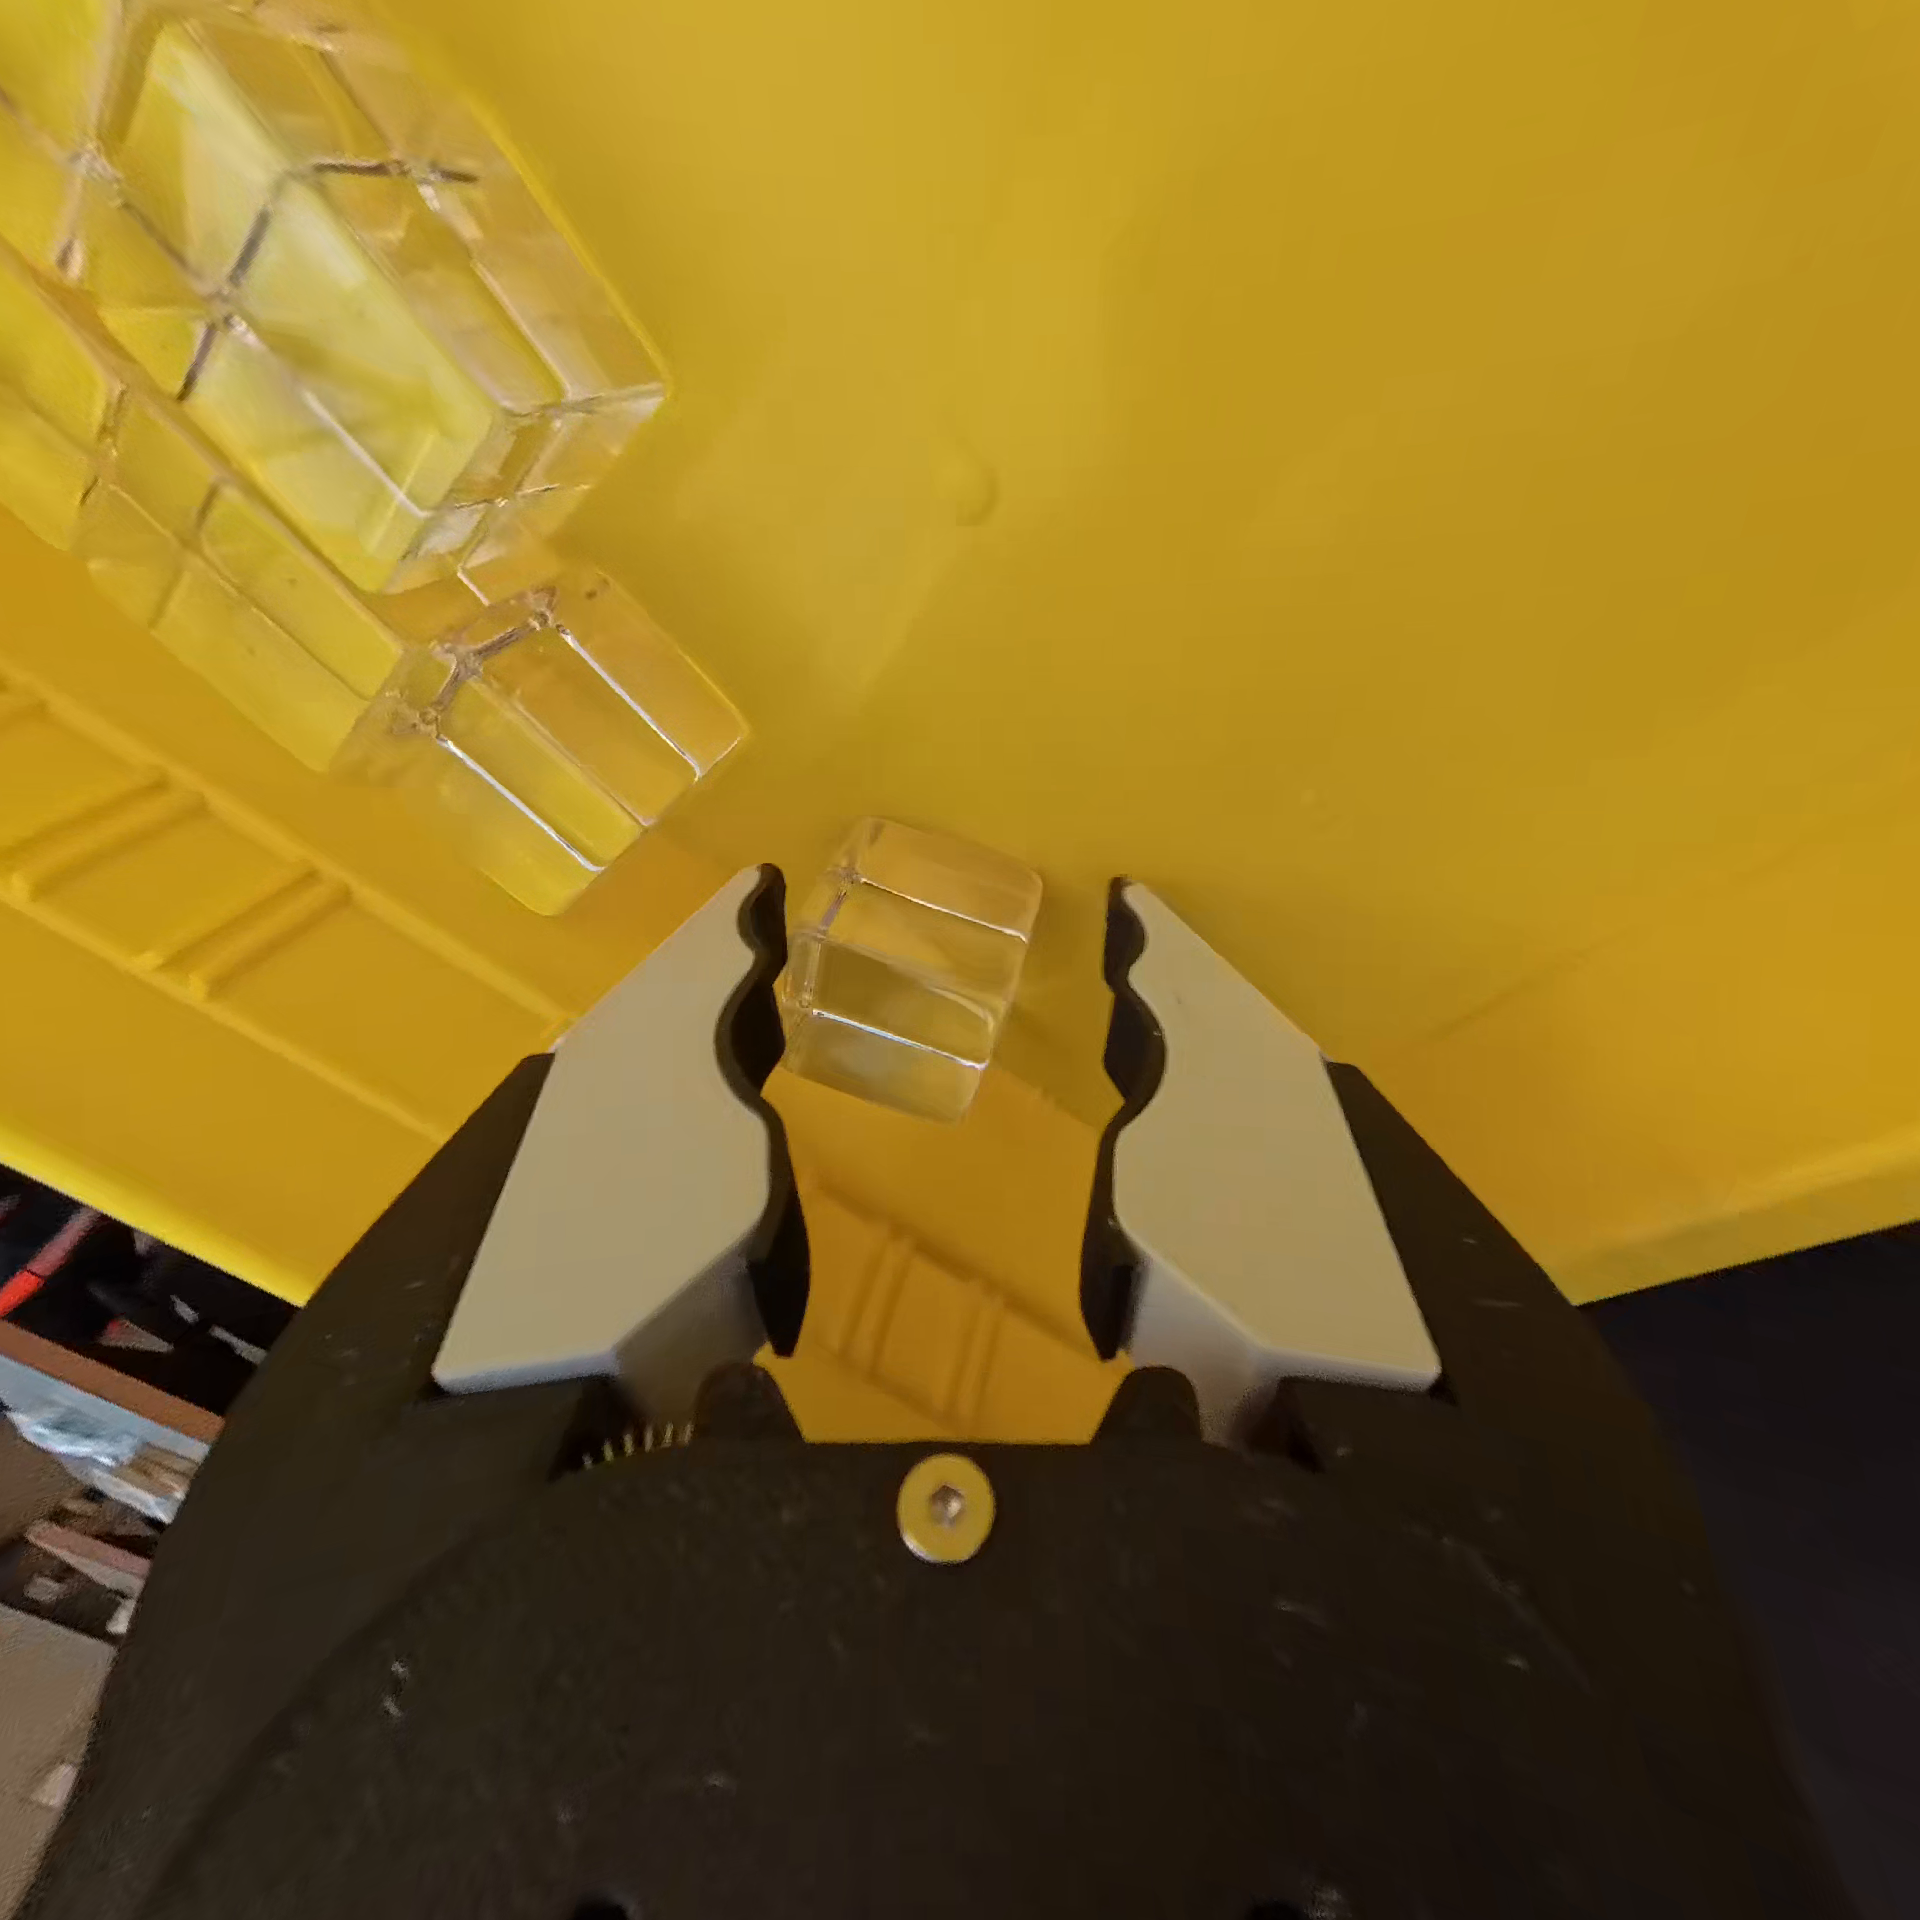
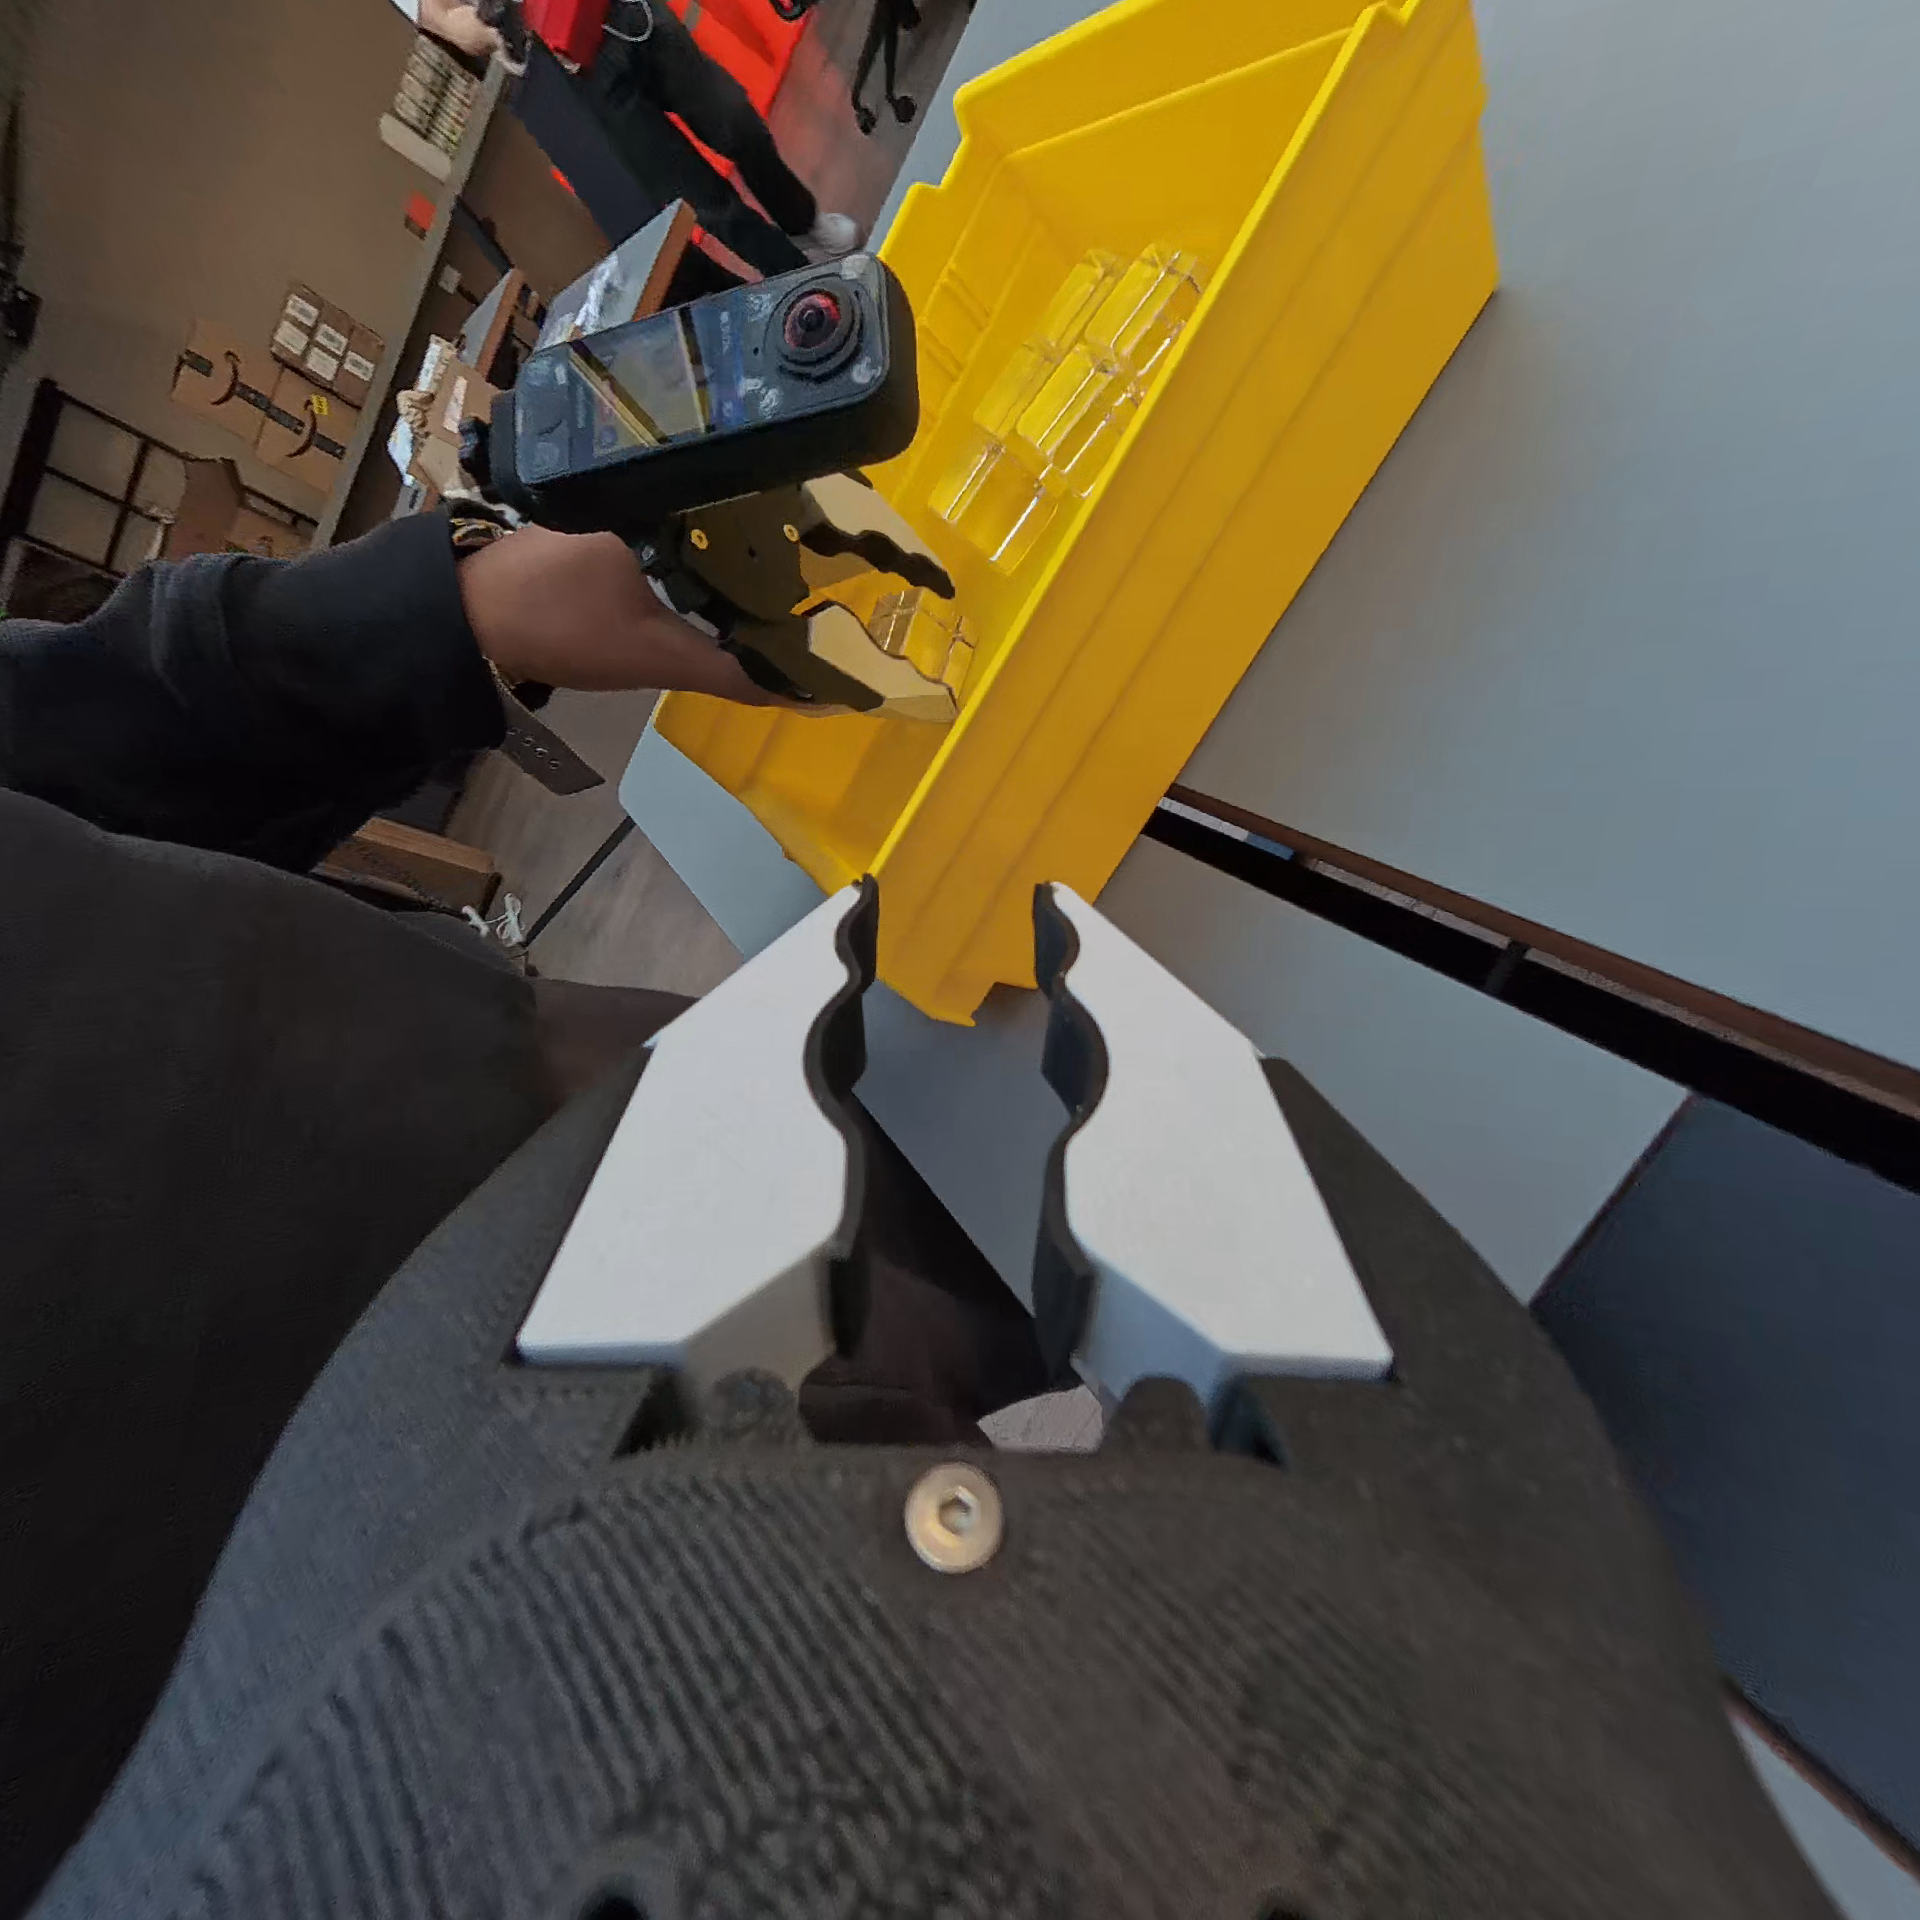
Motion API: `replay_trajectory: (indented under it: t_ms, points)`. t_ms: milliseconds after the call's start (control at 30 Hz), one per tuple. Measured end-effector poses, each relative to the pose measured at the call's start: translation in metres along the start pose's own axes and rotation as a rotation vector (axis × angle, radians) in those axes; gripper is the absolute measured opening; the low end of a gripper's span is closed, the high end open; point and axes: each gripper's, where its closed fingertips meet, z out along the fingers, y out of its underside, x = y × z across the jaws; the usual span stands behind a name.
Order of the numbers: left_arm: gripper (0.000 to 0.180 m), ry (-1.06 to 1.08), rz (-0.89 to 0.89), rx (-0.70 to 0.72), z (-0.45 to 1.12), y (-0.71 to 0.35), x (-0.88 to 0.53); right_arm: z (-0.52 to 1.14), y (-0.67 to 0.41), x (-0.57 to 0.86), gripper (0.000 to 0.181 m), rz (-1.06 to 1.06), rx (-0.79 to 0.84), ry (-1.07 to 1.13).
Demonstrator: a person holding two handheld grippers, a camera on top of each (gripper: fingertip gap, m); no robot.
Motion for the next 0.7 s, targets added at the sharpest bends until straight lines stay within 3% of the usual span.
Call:
replay_trajectory:
  t_ms: [67,100,467,700]
  points:
    - [0.004,0.024,-0.066,0.009,-0.003,-0.009,0.0,-0.011,-0.003,0.01,0.029,-0.027,-0.022,-0.05]
    - [0.0,0.019,-0.12,0.053,-0.008,-0.019,-0.003,-0.018,-0.003,0.017,0.028,-0.052,-0.043,-0.069]
    - [0.0,-0.05,-0.701,0.12,-0.097,-0.008,-0.015,-0.128,-0.043,0.101,0.028,-0.073,-0.019,-0.233]
    - [0.023,-0.04,-1.024,0.163,-0.111,0.035,0.037,-0.125,-0.048,0.119,0.034,-0.145,-0.084,-0.264]
